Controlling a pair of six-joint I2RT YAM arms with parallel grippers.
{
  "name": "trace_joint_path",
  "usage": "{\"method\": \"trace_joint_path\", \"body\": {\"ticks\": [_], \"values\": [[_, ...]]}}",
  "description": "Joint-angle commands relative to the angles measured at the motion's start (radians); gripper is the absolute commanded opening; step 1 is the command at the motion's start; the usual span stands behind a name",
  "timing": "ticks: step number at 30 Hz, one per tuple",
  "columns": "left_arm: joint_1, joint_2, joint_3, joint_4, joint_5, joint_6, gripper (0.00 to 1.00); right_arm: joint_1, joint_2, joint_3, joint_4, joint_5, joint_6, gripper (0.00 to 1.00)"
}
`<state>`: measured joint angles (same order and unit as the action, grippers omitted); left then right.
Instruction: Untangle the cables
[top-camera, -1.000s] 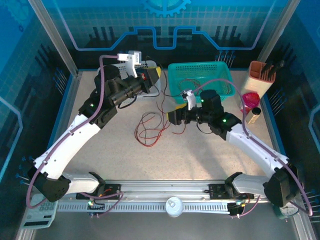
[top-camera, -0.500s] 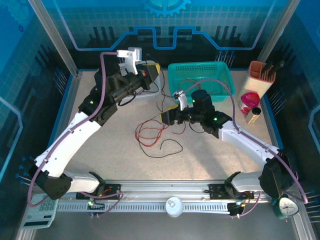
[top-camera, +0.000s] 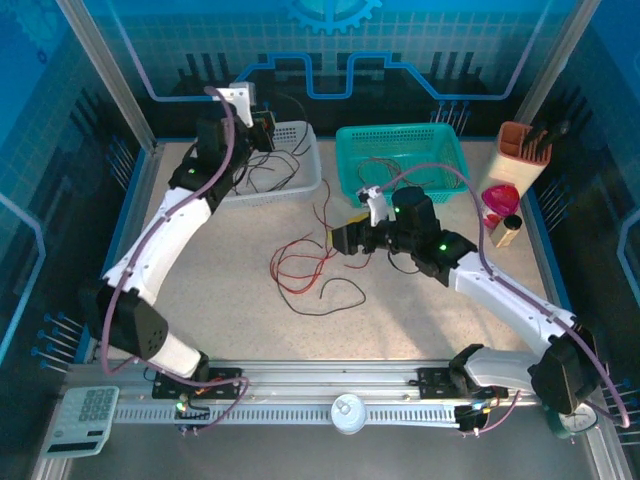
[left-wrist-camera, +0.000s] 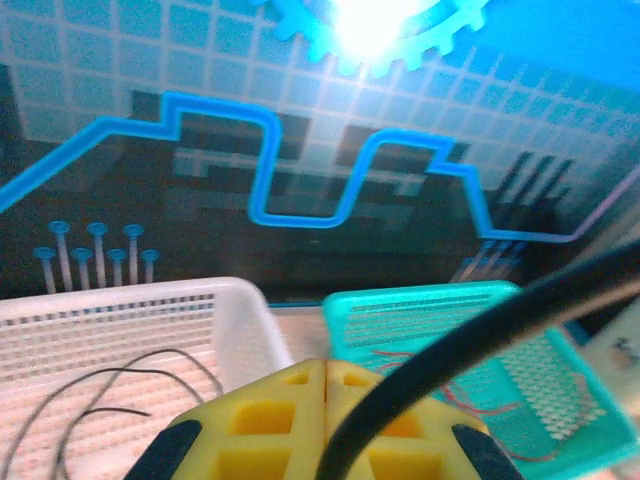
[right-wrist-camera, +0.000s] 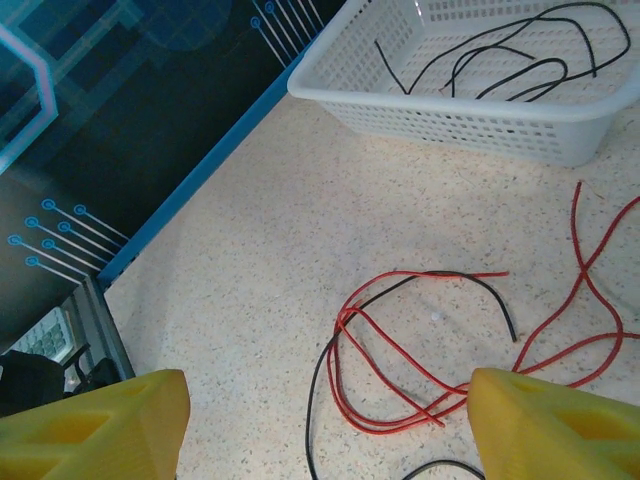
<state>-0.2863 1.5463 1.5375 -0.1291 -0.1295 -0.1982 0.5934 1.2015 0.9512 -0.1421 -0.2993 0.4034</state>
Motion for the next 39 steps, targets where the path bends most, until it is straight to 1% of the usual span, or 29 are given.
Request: {"method": "trace_joint_path", "body": {"ticks": [1,10,15,18,20,22,24,25,26,28,30,31,33,35,37,39], "values": [[0.026,0.064,0.067,0.025,-0.142,0.162,0.00,-0.007,-0.042,-0.021,-0.054,0.030,0.004,0.75],[0.080,0.308,0.184,0.037,-0.358,0.371,0.00,-0.016,-0.111,-0.038,-0.136,0.050,0.006,0.75],[0.101,0.430,0.239,0.029,-0.437,0.464,0.00,-0.024,-0.144,-0.054,-0.162,0.062,0.002,0.75],[0.104,0.497,0.272,0.012,-0.452,0.522,0.00,-0.028,-0.154,-0.055,-0.176,0.062,0.000,0.75],[0.102,0.538,0.297,-0.014,-0.442,0.543,0.00,-0.031,-0.161,-0.055,-0.185,0.061,0.000,0.75],[0.102,0.580,0.325,-0.049,-0.432,0.546,0.00,-0.033,-0.169,-0.057,-0.191,0.062,-0.001,0.75],[0.102,0.616,0.349,-0.091,-0.400,0.537,0.00,-0.035,-0.176,-0.058,-0.202,0.063,-0.003,0.75],[0.101,0.636,0.367,-0.119,-0.388,0.527,0.03,-0.035,-0.179,-0.058,-0.206,0.063,-0.004,0.75],[0.101,0.654,0.385,-0.147,-0.369,0.515,0.08,-0.037,-0.184,-0.060,-0.210,0.065,-0.005,0.75],[0.103,0.699,0.440,-0.237,-0.302,0.488,0.26,-0.040,-0.191,-0.061,-0.216,0.068,-0.004,0.75],[0.107,0.755,0.525,-0.346,-0.244,0.454,0.38,-0.044,-0.197,-0.064,-0.221,0.069,-0.004,0.75],[0.109,0.777,0.564,-0.392,-0.230,0.434,0.42,-0.045,-0.200,-0.065,-0.221,0.068,-0.003,0.75],[0.115,0.786,0.584,-0.423,-0.192,0.395,0.50,-0.045,-0.201,-0.063,-0.226,0.068,-0.003,0.75],[0.123,0.785,0.614,-0.454,-0.163,0.346,0.54,-0.047,-0.200,-0.062,-0.229,0.066,-0.003,0.75],[0.131,0.772,0.649,-0.486,-0.134,0.297,0.59,-0.047,-0.196,-0.063,-0.228,0.066,0.000,0.75],[0.133,0.739,0.656,-0.489,-0.114,0.258,0.67,-0.047,-0.182,-0.066,-0.227,0.066,0.005,0.75]]}}
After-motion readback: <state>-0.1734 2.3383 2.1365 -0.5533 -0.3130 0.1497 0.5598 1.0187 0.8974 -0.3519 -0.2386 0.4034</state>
